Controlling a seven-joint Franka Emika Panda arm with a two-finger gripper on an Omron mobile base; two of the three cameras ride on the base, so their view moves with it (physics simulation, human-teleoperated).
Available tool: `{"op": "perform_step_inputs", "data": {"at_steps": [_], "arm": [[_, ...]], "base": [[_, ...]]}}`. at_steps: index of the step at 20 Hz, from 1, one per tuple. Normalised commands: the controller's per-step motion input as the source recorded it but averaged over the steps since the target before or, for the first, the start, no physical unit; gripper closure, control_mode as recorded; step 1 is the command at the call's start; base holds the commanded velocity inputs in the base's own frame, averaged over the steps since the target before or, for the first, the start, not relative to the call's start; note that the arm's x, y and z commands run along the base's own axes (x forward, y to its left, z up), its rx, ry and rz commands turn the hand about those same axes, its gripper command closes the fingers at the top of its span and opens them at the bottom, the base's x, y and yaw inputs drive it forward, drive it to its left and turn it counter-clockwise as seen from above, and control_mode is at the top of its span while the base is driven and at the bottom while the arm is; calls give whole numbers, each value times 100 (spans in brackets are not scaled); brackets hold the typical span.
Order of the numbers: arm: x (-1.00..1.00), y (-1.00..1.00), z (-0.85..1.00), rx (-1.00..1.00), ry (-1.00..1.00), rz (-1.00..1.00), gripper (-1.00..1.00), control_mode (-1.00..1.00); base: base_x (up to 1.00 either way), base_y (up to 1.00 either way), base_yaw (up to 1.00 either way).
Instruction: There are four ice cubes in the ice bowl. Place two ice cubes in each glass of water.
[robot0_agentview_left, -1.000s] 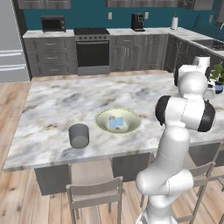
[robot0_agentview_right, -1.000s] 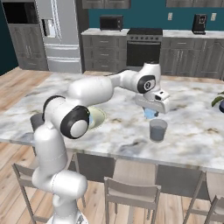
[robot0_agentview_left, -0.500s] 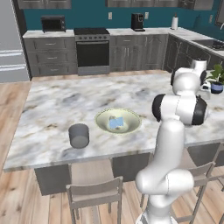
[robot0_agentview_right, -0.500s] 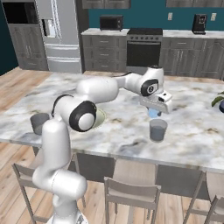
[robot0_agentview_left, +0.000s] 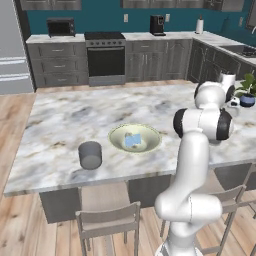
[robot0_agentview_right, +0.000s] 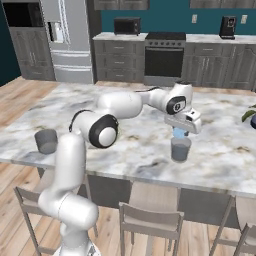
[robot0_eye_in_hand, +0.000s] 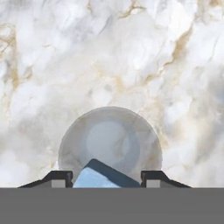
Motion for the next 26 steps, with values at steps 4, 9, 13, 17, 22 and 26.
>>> {"op": "perform_step_inputs", "data": {"at_steps": [4,9,13,17,22,26], "arm": [[17,-7,-29,0,1,0,100,-100],[25,-2,-20,0,2,0,100,-100],[32,-10,-15,0,0,0,100,-100],[41,-14,-5,0,0,0,100,-100],[3,-8,0,0,-1,0,100,-100],[-41,0,1,0,-9,0,100,-100]], "base": [[0,0,0],[0,0,0],[0,0,0],[0,0,0],[0,0,0],[0,0,0]]}}
